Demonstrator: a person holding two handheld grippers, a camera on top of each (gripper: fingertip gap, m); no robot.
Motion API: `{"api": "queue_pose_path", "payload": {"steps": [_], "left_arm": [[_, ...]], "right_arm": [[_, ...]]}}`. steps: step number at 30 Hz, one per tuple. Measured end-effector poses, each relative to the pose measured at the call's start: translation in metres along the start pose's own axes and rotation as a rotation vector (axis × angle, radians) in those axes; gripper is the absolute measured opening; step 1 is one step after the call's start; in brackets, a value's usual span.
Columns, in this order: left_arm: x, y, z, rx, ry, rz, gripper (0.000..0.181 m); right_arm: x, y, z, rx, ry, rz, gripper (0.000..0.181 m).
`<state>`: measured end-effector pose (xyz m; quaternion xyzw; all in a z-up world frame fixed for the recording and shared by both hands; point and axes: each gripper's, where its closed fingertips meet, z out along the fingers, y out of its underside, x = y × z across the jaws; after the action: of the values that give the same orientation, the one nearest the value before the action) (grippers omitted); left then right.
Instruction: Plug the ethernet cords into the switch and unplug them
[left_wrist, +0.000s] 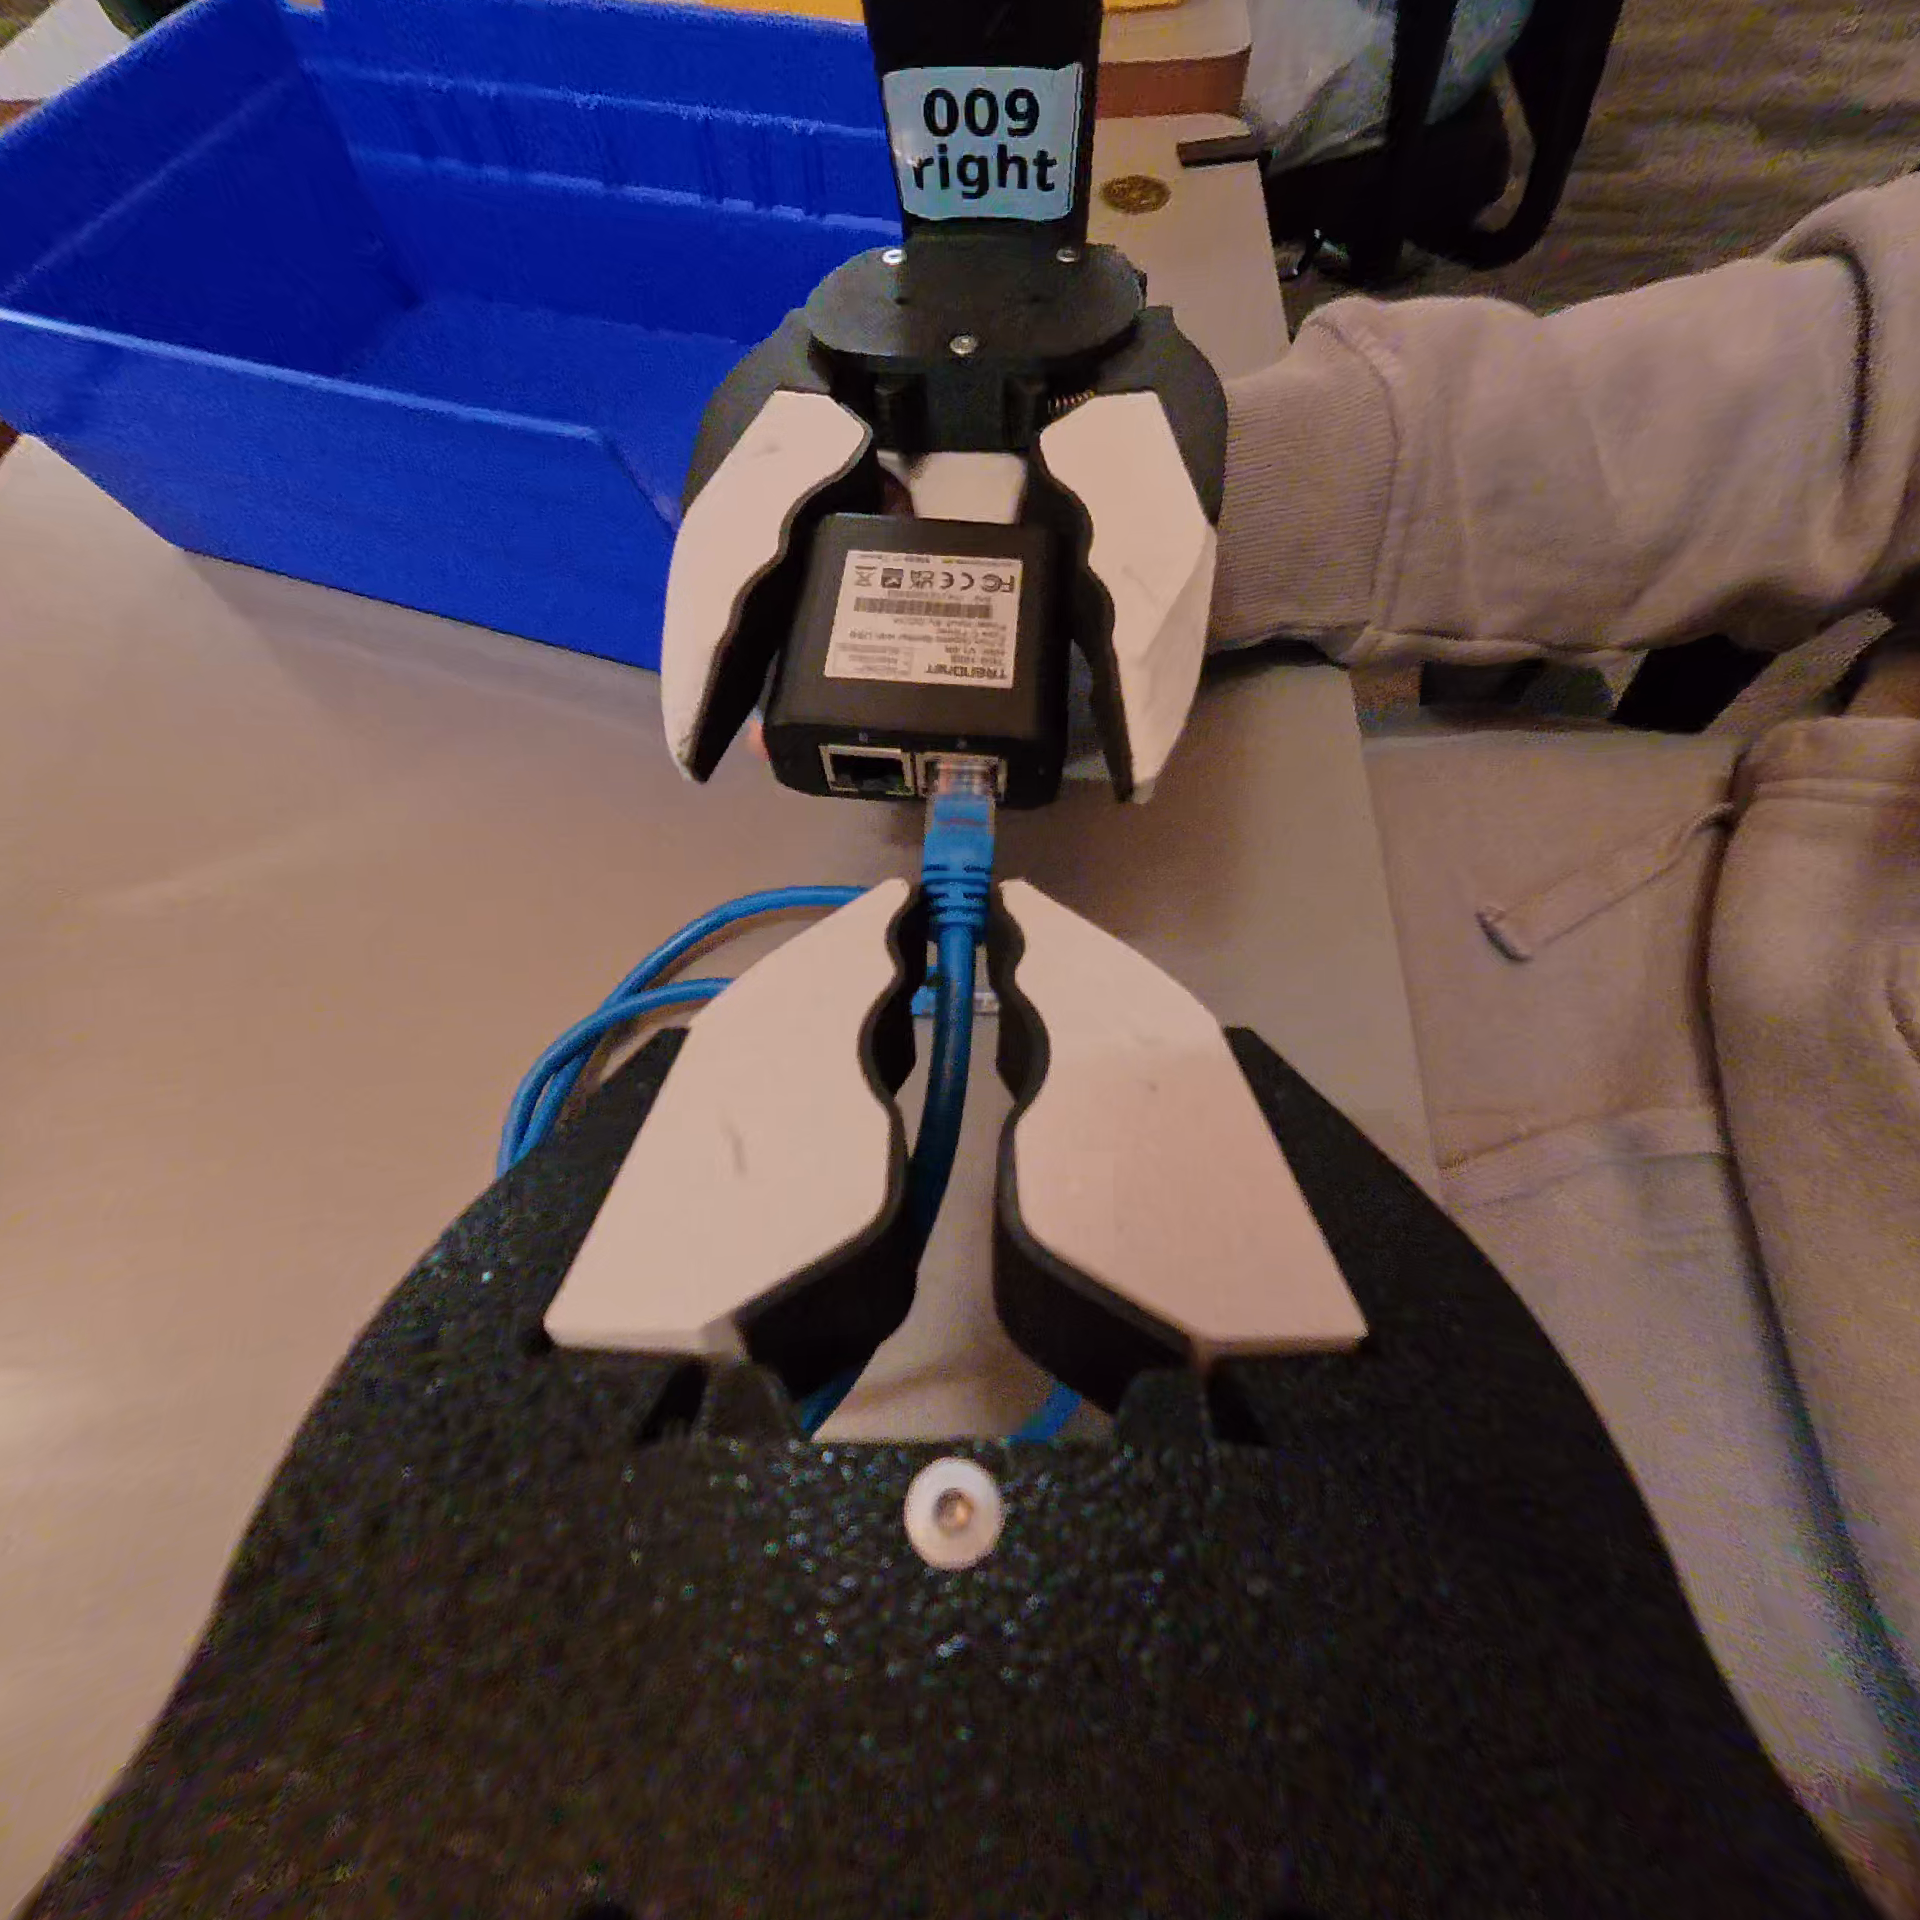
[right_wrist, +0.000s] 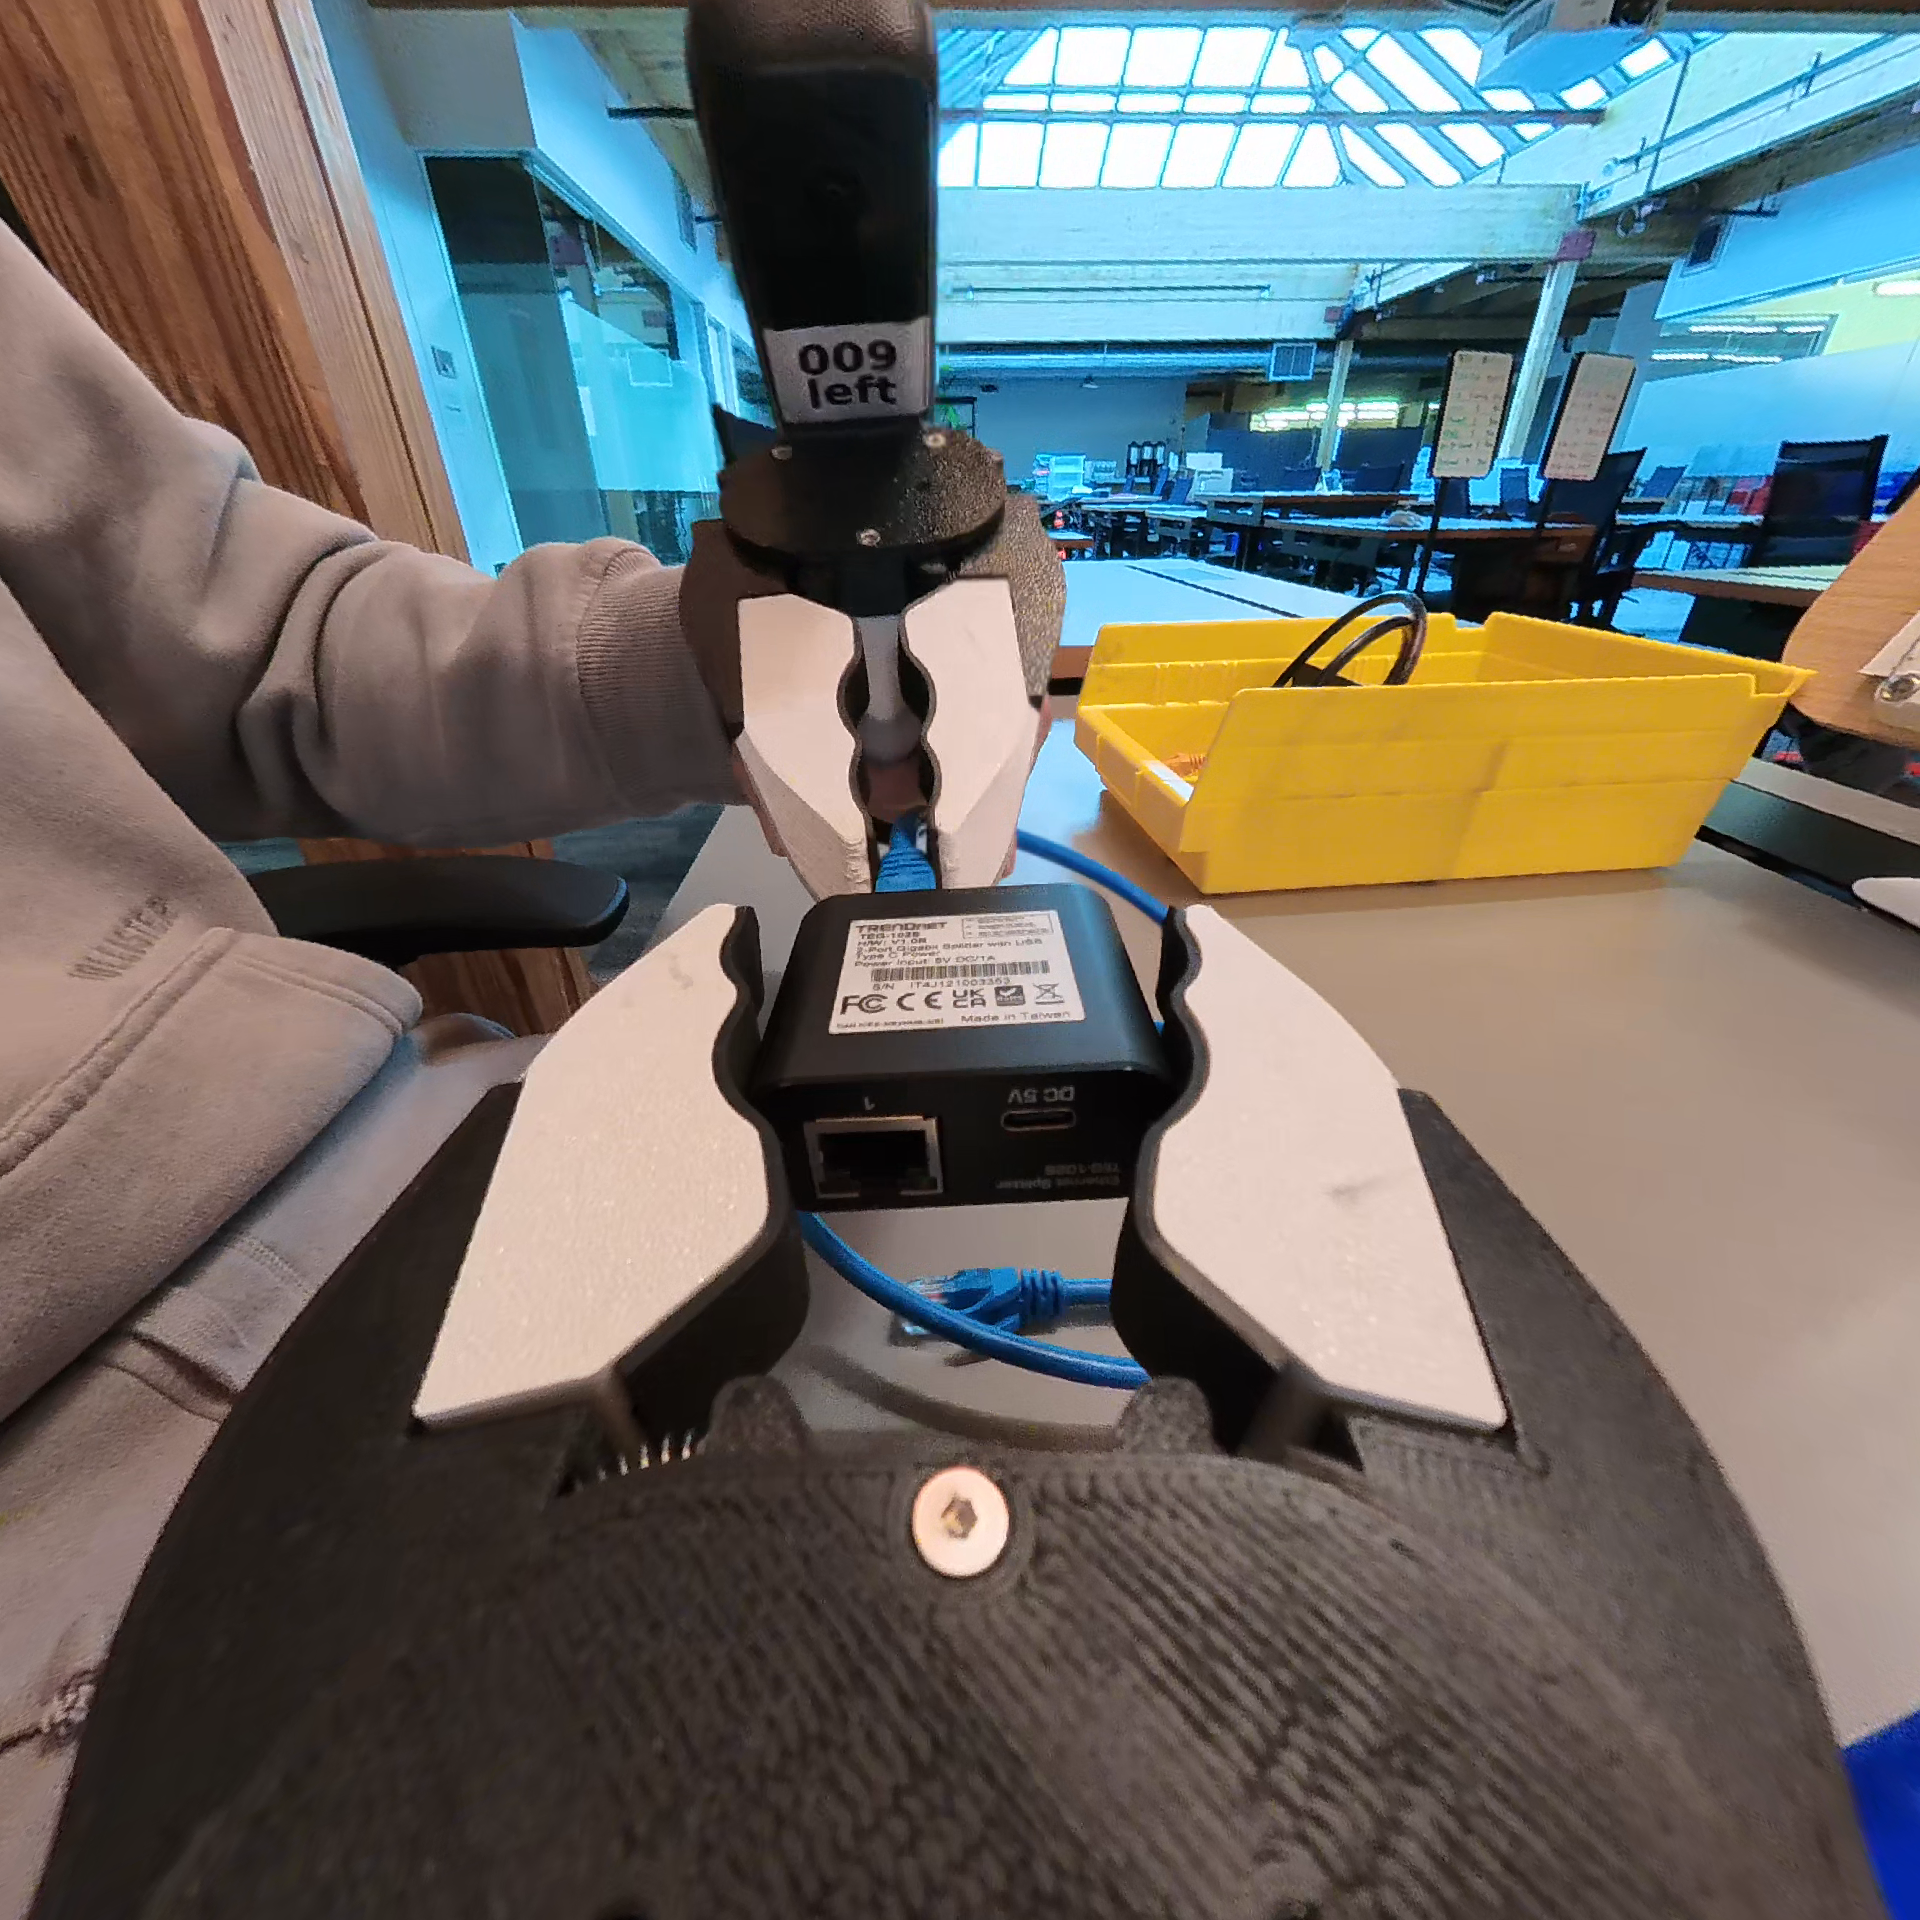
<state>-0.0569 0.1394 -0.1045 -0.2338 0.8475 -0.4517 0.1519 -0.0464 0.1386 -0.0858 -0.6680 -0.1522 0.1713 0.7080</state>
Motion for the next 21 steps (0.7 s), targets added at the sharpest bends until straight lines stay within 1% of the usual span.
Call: {"api": "queue_pose_path", "payload": {"steps": [8, 13, 17, 21], "left_arm": [[-0.0002, -0.0029, -0.0003, -0.002, 0.010, 0.003, 0.010], [-0.0009, -0.0064, 0.0032, 0.044, 0.007, -0.028, 0.010], [-0.0013, -0.0012, 0.0040, 0.024, -0.042, -0.010, 0.010], [-0.0062, -0.0027, 0.0048, 0.020, -0.106, 0.013, 0.010]], "right_arm": [[-0.0014, 0.0000, 0.0027, 0.002, 0.000, 0.005, 0.075], [0.0001, -0.0037, -0.0010, 0.032, 0.006, 0.013, 0.074], [0.0022, -0.0024, 0.0007, 0.022, 0.015, 0.024, 0.074], [0.0066, -0.0046, -0.0015, 0.041, 0.038, 0.040, 0.074]]}}
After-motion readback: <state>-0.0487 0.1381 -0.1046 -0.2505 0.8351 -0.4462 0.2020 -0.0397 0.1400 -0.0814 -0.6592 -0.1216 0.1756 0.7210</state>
